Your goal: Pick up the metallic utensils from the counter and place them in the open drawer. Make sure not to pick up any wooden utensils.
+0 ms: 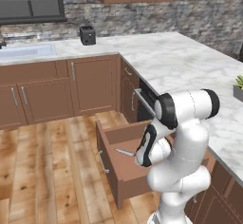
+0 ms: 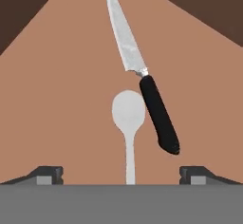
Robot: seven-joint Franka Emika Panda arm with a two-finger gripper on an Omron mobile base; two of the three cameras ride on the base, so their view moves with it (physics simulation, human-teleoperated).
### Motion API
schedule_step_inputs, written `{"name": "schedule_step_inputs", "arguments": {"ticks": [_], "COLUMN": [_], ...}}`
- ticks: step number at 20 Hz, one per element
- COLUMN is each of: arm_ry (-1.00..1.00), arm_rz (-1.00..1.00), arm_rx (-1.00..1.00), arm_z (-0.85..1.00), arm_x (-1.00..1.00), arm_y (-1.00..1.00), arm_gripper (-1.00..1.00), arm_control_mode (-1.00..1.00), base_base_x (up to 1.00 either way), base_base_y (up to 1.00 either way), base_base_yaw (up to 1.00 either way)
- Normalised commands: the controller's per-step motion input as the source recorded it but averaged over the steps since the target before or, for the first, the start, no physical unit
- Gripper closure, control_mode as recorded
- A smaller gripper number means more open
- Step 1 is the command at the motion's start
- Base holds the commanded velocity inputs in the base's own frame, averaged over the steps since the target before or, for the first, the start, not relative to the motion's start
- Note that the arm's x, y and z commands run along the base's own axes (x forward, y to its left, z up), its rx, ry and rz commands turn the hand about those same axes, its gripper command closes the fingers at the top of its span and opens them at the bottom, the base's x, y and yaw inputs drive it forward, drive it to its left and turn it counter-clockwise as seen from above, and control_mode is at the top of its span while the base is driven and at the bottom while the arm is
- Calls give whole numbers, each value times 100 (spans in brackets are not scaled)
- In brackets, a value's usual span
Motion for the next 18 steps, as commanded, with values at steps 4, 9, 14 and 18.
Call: {"name": "schedule_step_inputs", "arguments": {"ticks": [4,9,14,18], "arm_ry": [7,0,6,2], "arm_rz": [0,0,0,0], "arm_rx": [0,2,6,12], "arm_z": [87,73,76,72], "arm_x": [5,17,1,-20], "arm_y": [0,0,-12,-24], "arm_gripper": [-100,-100,-100,-100], "arm_control_mode": [-100,-100,-100,-100], "base_base_x": [0,0,0,0], "base_base_y": [0,0,0,0], "base_base_yaw": [0,0,0,0]}}
